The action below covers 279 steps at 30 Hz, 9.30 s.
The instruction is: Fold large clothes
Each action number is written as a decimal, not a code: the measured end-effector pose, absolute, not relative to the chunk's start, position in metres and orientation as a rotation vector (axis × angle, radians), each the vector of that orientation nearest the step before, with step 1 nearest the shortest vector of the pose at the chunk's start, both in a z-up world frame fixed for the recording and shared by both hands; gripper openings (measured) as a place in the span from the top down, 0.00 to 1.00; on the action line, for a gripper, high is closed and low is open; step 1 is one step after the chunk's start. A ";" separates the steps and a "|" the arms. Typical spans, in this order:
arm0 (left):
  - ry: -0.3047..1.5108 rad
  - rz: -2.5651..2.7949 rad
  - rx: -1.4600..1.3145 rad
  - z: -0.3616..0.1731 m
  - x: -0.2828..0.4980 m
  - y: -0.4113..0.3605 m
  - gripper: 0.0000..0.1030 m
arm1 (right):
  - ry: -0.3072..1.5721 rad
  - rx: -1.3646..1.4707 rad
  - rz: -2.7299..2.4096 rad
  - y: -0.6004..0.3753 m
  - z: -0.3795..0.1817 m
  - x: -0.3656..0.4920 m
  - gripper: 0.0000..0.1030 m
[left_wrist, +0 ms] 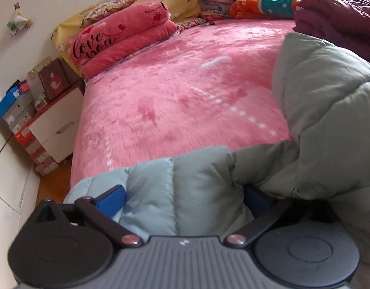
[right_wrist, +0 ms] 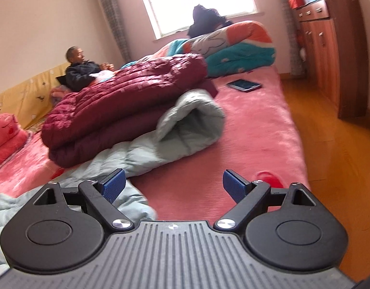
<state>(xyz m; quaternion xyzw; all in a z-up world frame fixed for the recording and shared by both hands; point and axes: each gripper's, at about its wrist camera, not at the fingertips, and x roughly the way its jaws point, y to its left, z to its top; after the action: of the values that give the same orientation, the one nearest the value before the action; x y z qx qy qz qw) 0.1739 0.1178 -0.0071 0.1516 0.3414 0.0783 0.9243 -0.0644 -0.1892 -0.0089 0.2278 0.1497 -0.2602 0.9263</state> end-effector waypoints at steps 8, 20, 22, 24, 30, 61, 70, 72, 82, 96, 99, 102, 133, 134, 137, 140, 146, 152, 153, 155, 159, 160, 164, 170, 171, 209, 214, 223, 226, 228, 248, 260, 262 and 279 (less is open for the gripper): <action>0.660 0.237 0.346 -0.007 0.231 0.126 0.00 | 0.369 0.492 -0.435 -0.189 -0.015 -0.037 0.00; 0.669 0.197 0.249 0.012 0.234 0.145 0.06 | 0.479 0.540 -0.250 -0.192 -0.013 -0.020 0.00; 0.640 0.132 0.223 0.028 0.207 0.148 0.06 | 0.471 0.555 -0.227 -0.197 -0.010 -0.026 0.00; 0.615 0.082 0.194 0.044 0.180 0.151 0.06 | 0.462 0.558 -0.222 -0.203 -0.007 -0.032 0.00; 0.583 -0.045 0.120 0.086 0.088 0.159 0.06 | 0.472 0.553 -0.206 -0.215 -0.003 -0.057 0.00; 0.856 -0.425 -0.343 0.020 -0.035 0.155 0.55 | 0.654 0.498 -0.186 -0.159 -0.015 -0.118 0.73; 0.848 -0.451 -0.343 0.027 -0.059 0.154 0.84 | 0.617 0.611 -0.194 -0.164 -0.011 -0.145 0.83; 0.843 -0.462 -0.338 0.031 -0.065 0.154 0.85 | 0.608 0.632 -0.205 -0.161 -0.010 -0.146 0.84; 0.825 -0.506 -0.344 0.052 -0.091 0.160 0.87 | 0.566 0.659 -0.226 -0.155 0.004 -0.174 0.87; 0.794 -0.492 -0.286 0.072 -0.131 0.164 0.88 | 0.528 0.749 -0.239 -0.167 0.005 -0.220 0.83; 0.811 -0.491 -0.293 0.068 -0.127 0.162 0.88 | 0.537 0.771 -0.253 -0.172 0.001 -0.215 0.74; 0.844 -0.475 -0.318 0.060 -0.119 0.161 0.87 | 0.514 0.769 -0.262 -0.172 0.000 -0.207 0.20; 0.886 -0.482 -0.244 0.051 -0.080 0.132 0.97 | 0.517 0.573 -0.183 -0.154 0.001 -0.137 0.92; 0.884 -0.488 -0.243 0.054 -0.080 0.133 0.97 | 0.504 0.578 -0.182 -0.154 0.003 -0.141 0.92; 0.881 -0.512 -0.245 0.061 -0.087 0.138 0.97 | 0.467 0.599 -0.176 -0.153 0.009 -0.157 0.94; 0.877 -0.538 -0.249 0.068 -0.096 0.145 0.97 | 0.438 0.628 -0.164 -0.154 0.014 -0.173 0.94; 0.892 -0.554 -0.252 0.074 -0.103 0.159 0.97 | 0.424 0.638 -0.175 -0.152 0.019 -0.199 0.94; 0.903 -0.522 -0.223 0.074 -0.103 0.163 0.97 | 0.442 0.660 -0.199 -0.155 0.016 -0.192 0.91; 0.898 -0.514 -0.215 0.076 -0.105 0.164 0.96 | 0.446 0.668 -0.201 -0.157 0.015 -0.192 0.89; 0.881 -0.496 -0.203 0.081 -0.109 0.167 0.96 | 0.448 0.683 -0.207 -0.159 0.013 -0.190 0.86; 0.801 -0.447 -0.146 0.096 -0.118 0.168 0.91 | 0.424 0.690 -0.219 -0.160 0.013 -0.199 0.37; 0.776 -0.437 -0.127 0.101 -0.119 0.167 0.89 | 0.406 0.682 -0.226 -0.159 0.014 -0.200 0.28; 0.700 -0.429 -0.092 0.114 -0.117 0.166 0.59 | 0.358 0.648 -0.245 -0.156 0.019 -0.202 0.13; 0.676 -0.420 -0.085 0.109 -0.076 0.153 0.56 | 0.375 0.600 -0.258 -0.156 0.019 -0.177 0.00; 0.669 -0.412 -0.094 0.108 -0.067 0.152 0.56 | 0.386 0.591 -0.266 -0.156 0.017 -0.169 0.00; 0.753 -0.230 -0.691 -0.004 0.238 0.189 0.47 | 0.645 0.185 -0.205 -0.071 -0.050 0.014 0.00; 0.693 0.044 -0.592 0.000 0.230 0.208 0.95 | 0.642 0.184 -0.205 -0.073 -0.053 0.016 0.00; 0.654 0.015 -0.497 0.023 0.227 0.209 0.62 | 0.633 0.184 -0.201 -0.073 -0.056 0.014 0.00; 0.660 -0.068 -0.311 0.034 0.235 0.195 0.46 | 0.632 0.188 -0.197 -0.074 -0.056 0.014 0.00; 0.665 -0.122 -0.205 0.037 0.239 0.187 0.40 | 0.633 0.190 -0.195 -0.075 -0.057 0.014 0.00; 0.804 -0.375 0.126 0.015 0.254 0.165 0.25 | 0.629 0.190 -0.190 -0.070 -0.060 0.024 0.00; 0.712 -0.349 0.113 0.015 0.247 0.153 0.93 | 0.625 0.179 -0.196 -0.068 -0.061 0.024 0.00; 0.699 -0.326 0.103 0.016 0.245 0.152 0.95 | 0.625 0.177 -0.195 -0.068 -0.061 0.024 0.00; 0.681 -0.005 0.004 0.023 0.192 0.184 0.95 | 0.634 0.151 -0.201 -0.067 -0.061 0.024 0.00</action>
<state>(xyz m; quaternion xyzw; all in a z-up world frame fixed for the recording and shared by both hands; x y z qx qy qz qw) 0.1925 0.1838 0.0226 0.0020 0.3342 -0.0026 0.9425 0.0241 -0.0670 -0.0605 0.0742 0.3111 -0.0986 0.9423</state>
